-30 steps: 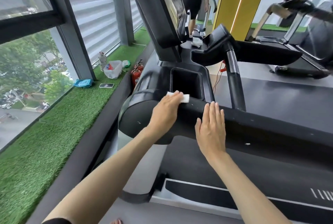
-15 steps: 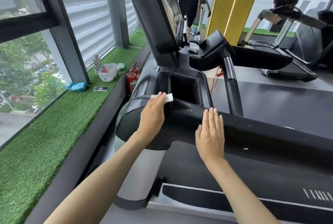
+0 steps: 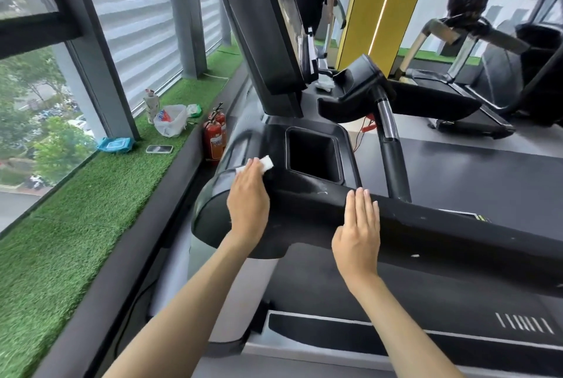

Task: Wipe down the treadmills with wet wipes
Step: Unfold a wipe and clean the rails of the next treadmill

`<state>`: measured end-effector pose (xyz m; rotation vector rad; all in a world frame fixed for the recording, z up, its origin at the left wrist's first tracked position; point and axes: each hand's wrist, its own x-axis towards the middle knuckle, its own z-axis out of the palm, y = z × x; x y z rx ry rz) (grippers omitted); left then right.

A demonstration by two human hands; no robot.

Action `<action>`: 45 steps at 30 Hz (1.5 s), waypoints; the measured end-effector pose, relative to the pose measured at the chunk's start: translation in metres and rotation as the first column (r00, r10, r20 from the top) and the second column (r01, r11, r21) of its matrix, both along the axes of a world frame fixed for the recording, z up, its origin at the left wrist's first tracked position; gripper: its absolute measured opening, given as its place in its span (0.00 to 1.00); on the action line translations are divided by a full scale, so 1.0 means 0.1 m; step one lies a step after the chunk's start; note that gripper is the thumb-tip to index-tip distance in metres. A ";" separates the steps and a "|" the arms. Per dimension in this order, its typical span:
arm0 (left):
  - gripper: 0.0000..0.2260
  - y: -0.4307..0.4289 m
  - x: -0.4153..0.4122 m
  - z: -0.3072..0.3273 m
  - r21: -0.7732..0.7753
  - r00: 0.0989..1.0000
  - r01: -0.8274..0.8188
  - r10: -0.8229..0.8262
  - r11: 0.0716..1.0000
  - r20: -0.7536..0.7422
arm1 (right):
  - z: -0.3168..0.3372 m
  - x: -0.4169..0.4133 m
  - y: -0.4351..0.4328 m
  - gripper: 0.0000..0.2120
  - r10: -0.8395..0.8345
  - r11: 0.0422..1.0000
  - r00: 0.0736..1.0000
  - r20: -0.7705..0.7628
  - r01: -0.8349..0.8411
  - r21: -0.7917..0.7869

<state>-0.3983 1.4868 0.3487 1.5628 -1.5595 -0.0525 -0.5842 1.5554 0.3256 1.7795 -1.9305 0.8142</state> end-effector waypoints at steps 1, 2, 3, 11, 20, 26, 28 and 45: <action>0.17 0.02 -0.07 0.02 0.012 0.999 -0.030 0.030 0.999 -0.026 | 0.00 0.00 0.00 0.28 0.008 1.000 1.000 0.008 -0.008 -0.006; 0.17 0.08 -0.16 0.03 0.006 1.000 -0.014 0.014 1.000 -0.007 | 0.00 0.00 0.00 0.28 0.020 1.000 1.000 0.015 -0.020 -0.008; 0.17 0.15 -0.26 0.03 -0.023 0.998 0.048 -0.047 0.999 0.045 | 0.00 0.00 0.01 0.28 0.034 0.999 0.999 0.018 -0.034 -0.007; 0.16 0.19 -0.19 -0.10 -0.097 0.999 0.018 -0.015 0.995 0.028 | 0.10 -0.22 0.07 0.34 0.163 0.981 0.980 -0.113 -0.149 0.125; 0.21 0.43 -0.74 -0.14 -0.139 0.952 0.250 -0.217 0.958 0.216 | 0.14 -0.50 0.15 0.36 0.303 0.947 0.944 -0.129 -0.282 0.154; 0.17 0.49 -1.06 0.09 0.033 0.993 -0.082 0.084 0.996 -0.086 | 0.12 -0.81 0.23 0.35 0.295 0.949 0.947 -0.126 -0.275 0.152; 0.18 0.63 -1.38 0.00 -0.038 0.990 0.137 -0.135 0.990 0.050 | 0.13 -0.85 0.23 0.36 0.324 0.940 0.939 -0.116 -0.305 0.153; 0.18 0.50 -1.12 0.02 -0.106 0.987 0.110 -0.097 0.988 0.125 | 0.10 -0.93 0.25 0.32 0.381 0.923 0.908 -0.174 -0.362 0.132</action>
